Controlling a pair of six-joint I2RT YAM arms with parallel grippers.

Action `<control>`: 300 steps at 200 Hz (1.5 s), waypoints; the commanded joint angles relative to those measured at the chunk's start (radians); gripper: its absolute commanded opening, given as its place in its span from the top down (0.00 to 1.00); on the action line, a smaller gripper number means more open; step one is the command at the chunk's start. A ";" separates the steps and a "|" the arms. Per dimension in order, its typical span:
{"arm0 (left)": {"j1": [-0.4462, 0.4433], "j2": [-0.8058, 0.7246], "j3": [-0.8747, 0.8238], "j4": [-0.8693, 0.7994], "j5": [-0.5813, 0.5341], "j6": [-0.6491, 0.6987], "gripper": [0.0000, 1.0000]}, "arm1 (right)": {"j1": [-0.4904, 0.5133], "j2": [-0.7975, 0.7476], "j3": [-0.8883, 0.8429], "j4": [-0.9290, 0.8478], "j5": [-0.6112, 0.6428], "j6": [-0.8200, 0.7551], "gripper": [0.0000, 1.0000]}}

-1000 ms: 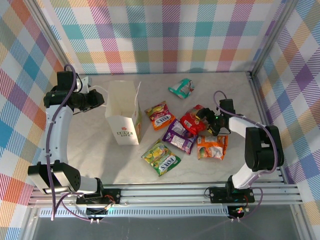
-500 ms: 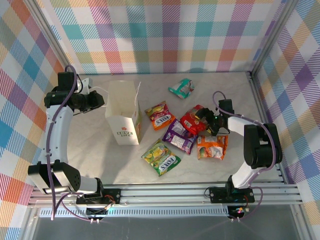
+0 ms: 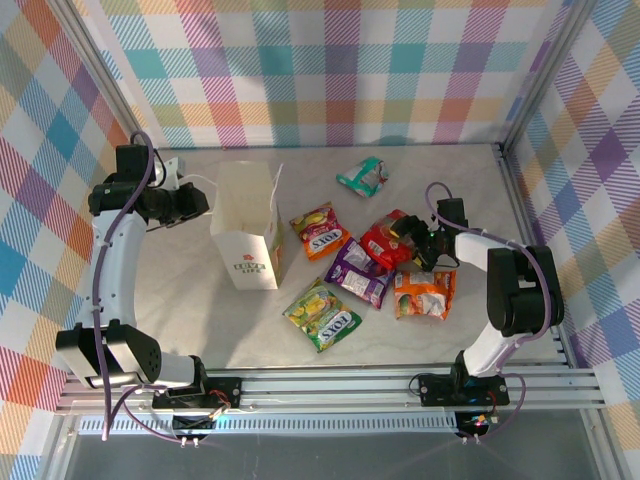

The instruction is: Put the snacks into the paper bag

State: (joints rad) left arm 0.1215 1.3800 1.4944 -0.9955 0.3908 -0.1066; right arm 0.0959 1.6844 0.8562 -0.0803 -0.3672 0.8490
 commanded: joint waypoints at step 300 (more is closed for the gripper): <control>0.016 0.004 0.000 -0.040 -0.013 0.021 0.84 | 0.103 -0.042 0.145 -0.192 0.172 -0.148 0.72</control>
State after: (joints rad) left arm 0.1230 1.3849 1.4944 -1.0183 0.3763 -0.0887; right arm 0.1997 1.6855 0.9638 -0.2054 -0.2165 0.7723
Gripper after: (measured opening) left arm 0.163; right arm 0.307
